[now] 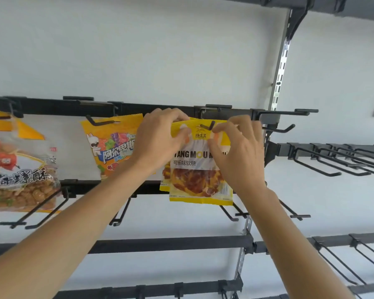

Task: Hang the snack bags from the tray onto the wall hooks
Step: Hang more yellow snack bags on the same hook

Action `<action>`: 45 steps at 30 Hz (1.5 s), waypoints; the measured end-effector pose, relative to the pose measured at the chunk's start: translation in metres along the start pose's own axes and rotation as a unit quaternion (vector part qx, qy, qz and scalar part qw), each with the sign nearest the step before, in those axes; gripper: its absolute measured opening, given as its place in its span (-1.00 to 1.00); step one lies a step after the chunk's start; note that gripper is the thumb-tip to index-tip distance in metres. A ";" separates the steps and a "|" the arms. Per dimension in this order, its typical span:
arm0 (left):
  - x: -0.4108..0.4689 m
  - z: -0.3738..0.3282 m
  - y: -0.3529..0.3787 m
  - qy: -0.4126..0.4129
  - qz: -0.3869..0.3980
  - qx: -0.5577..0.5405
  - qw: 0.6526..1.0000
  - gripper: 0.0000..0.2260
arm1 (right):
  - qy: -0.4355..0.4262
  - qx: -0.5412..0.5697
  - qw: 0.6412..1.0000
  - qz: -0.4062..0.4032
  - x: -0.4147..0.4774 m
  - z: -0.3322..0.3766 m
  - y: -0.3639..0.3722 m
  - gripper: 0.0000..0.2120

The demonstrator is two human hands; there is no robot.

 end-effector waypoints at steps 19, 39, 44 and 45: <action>-0.064 0.005 0.005 -0.155 0.248 -0.129 0.948 -0.14 | -0.002 -0.067 0.891 0.450 -0.071 0.032 -0.007 -0.44; -0.369 -0.017 -0.183 -0.390 0.384 0.215 0.809 -0.47 | -0.099 0.098 0.768 0.625 -0.275 0.197 -0.069 -0.38; -0.427 -0.013 -0.257 -0.448 0.382 0.252 0.768 -0.45 | -0.200 0.133 0.715 0.656 -0.313 0.285 -0.071 -0.35; -0.438 -0.011 -0.272 -0.459 0.376 0.259 0.762 -0.44 | -0.216 0.140 0.707 0.659 -0.319 0.303 -0.071 -0.35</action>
Point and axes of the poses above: each hand's wrist, its own x-axis towards the middle knuckle, its own y-axis out of the palm, z = x × y, the point moved 6 cm from there along x, towards the middle knuckle, and after that the axes turned 11 degrees about -x, right-handed, at the moved point
